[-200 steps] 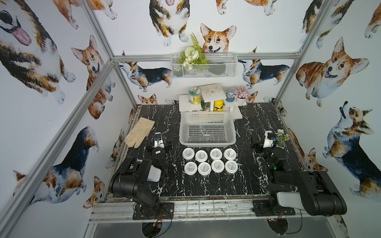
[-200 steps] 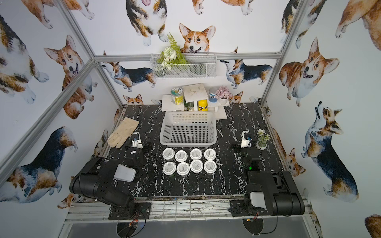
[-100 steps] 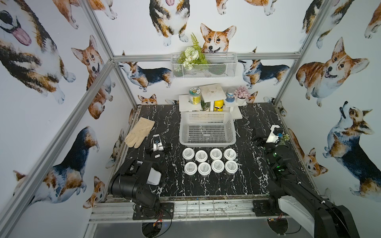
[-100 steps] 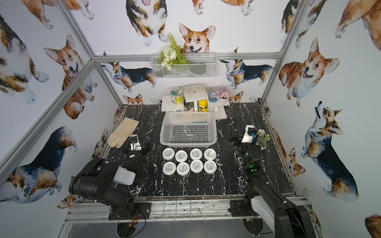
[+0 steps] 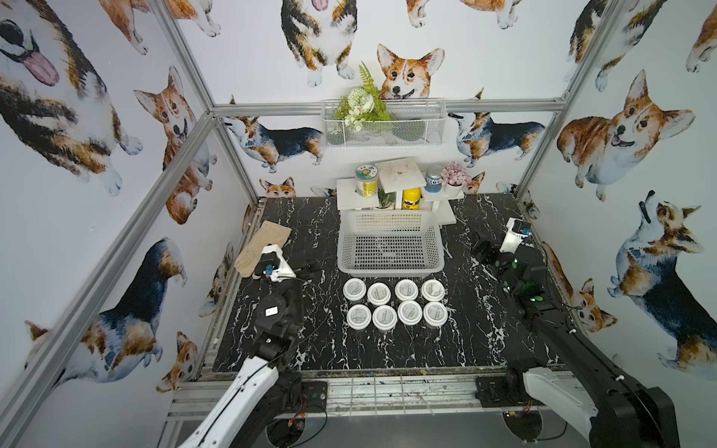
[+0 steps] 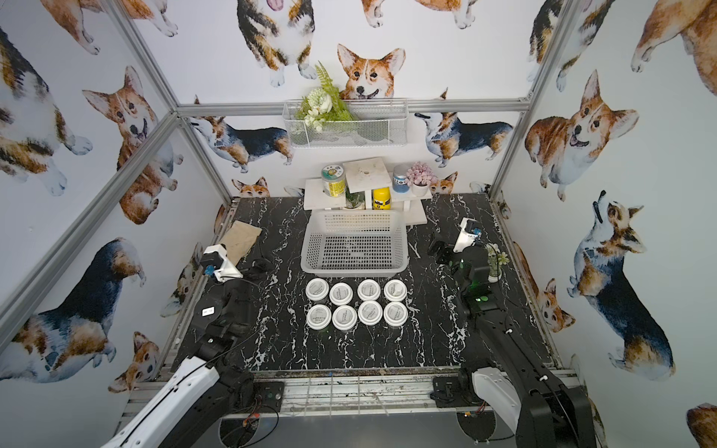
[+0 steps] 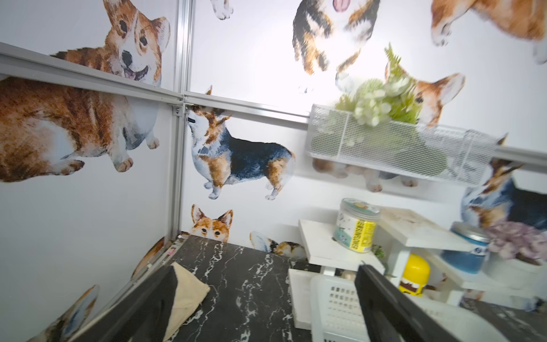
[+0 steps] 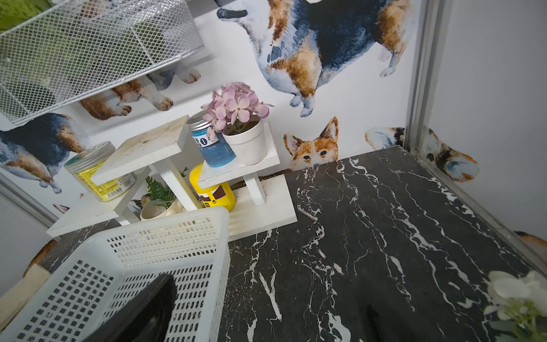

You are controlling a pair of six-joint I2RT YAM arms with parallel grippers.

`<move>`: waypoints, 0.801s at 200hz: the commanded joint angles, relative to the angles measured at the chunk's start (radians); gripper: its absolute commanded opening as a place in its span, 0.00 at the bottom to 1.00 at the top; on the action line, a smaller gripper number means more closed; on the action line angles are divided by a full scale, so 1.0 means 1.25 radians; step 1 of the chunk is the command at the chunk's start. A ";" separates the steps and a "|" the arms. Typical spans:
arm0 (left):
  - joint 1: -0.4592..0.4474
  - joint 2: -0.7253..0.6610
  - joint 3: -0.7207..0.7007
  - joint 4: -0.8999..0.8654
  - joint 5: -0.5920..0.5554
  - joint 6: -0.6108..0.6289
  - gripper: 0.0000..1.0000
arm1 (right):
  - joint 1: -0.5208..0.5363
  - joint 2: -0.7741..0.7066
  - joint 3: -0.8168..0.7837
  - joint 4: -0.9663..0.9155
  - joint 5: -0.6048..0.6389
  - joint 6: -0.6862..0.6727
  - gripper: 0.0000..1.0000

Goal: Put the yogurt in the basket
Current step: Pick up the yogurt from the center of the board.

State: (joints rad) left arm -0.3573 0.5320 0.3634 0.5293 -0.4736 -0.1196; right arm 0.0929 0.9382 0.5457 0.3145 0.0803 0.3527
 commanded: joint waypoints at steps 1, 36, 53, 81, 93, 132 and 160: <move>0.005 -0.064 0.045 -0.281 0.070 -0.112 0.87 | -0.012 -0.021 -0.002 -0.098 -0.092 0.107 0.99; 0.006 0.074 0.244 -0.551 0.202 -0.159 0.90 | 0.050 -0.020 0.011 -0.128 -0.191 0.149 0.99; 0.006 0.122 0.282 -0.606 0.276 -0.170 1.00 | 0.102 -0.014 0.023 -0.154 -0.155 0.131 0.99; 0.006 0.086 0.246 -0.534 0.335 -0.179 1.00 | 0.160 -0.008 0.039 -0.189 -0.108 0.116 0.99; 0.006 0.083 0.225 -0.520 0.322 -0.193 1.00 | 0.191 0.001 0.051 -0.208 -0.068 0.107 0.99; 0.001 0.041 0.022 -0.255 0.401 -0.259 1.00 | 0.281 0.046 0.090 -0.239 0.032 0.081 0.99; 0.004 -0.021 -0.061 -0.247 0.248 -0.400 1.00 | 0.311 0.067 0.103 -0.245 0.062 0.075 0.99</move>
State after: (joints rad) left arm -0.3576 0.5453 0.3264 0.0776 -0.0605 -0.4725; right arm 0.4629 1.0073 0.6567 0.0296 0.0845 0.4717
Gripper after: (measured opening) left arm 0.998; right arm 0.995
